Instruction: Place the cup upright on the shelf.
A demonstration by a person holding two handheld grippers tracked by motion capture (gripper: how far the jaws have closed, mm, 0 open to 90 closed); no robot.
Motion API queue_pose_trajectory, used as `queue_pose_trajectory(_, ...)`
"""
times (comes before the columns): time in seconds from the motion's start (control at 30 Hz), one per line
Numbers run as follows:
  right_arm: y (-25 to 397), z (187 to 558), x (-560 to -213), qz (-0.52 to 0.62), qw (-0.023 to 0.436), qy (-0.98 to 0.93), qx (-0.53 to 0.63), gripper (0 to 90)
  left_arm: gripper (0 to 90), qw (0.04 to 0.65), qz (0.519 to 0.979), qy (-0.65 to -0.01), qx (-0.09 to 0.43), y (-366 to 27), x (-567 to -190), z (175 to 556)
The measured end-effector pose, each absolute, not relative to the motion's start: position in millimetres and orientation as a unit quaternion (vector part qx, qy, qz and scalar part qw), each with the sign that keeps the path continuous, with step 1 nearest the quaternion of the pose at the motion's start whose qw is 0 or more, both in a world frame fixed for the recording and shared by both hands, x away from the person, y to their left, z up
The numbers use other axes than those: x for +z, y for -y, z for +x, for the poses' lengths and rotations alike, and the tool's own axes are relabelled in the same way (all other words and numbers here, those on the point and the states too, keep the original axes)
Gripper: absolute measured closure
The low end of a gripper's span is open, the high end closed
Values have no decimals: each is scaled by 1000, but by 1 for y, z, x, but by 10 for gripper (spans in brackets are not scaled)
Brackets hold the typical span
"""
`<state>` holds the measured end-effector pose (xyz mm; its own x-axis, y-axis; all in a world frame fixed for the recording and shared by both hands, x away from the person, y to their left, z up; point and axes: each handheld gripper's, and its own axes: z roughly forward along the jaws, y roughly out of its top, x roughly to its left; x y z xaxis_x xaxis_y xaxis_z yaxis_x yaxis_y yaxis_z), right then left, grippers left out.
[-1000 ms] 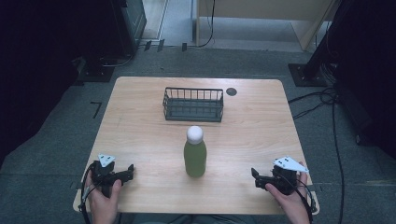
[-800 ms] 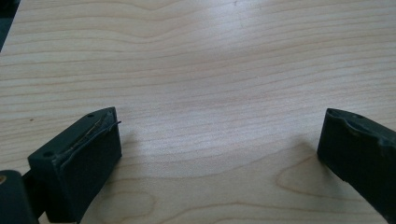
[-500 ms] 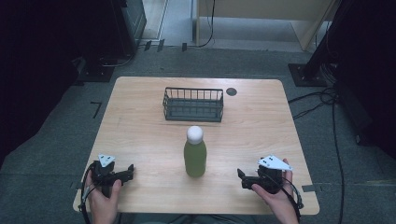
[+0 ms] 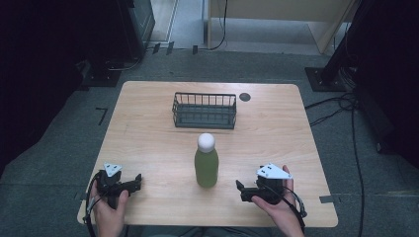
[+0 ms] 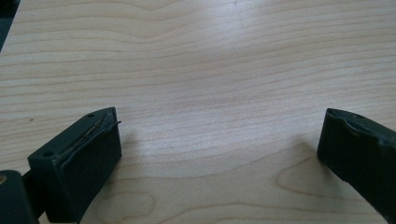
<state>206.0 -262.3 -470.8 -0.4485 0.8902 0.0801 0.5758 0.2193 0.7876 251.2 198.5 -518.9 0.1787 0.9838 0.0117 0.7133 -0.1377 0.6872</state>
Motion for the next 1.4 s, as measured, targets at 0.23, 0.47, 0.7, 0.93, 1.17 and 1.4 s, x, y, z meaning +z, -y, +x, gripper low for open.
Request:
queue_pose_trajectory(0.23,249,207,-469,476,193,-760,400,13,0,280,715,-594,241,-199,-519,251)
queue_pose_trajectory(0.47,233,208,-466,460,189,-766,408,13,0,280,715,-594,241,-199,-519,251)
queue_pose_trajectory(0.7,220,209,-465,450,184,-770,414,55,0,280,715,-594,241,-199,-519,251)
queue_pose_trajectory(0.93,209,210,-462,443,173,-770,426,70,0,280,715,-594,241,-199,-519,251)
queue_pose_trajectory(1.17,199,210,-459,436,161,-770,437,72,0,280,715,-594,241,-199,-519,251)
queue_pose_trajectory(1.4,189,213,-457,431,152,-770,446,98,0,280,715,-594,241,-199,-519,251)
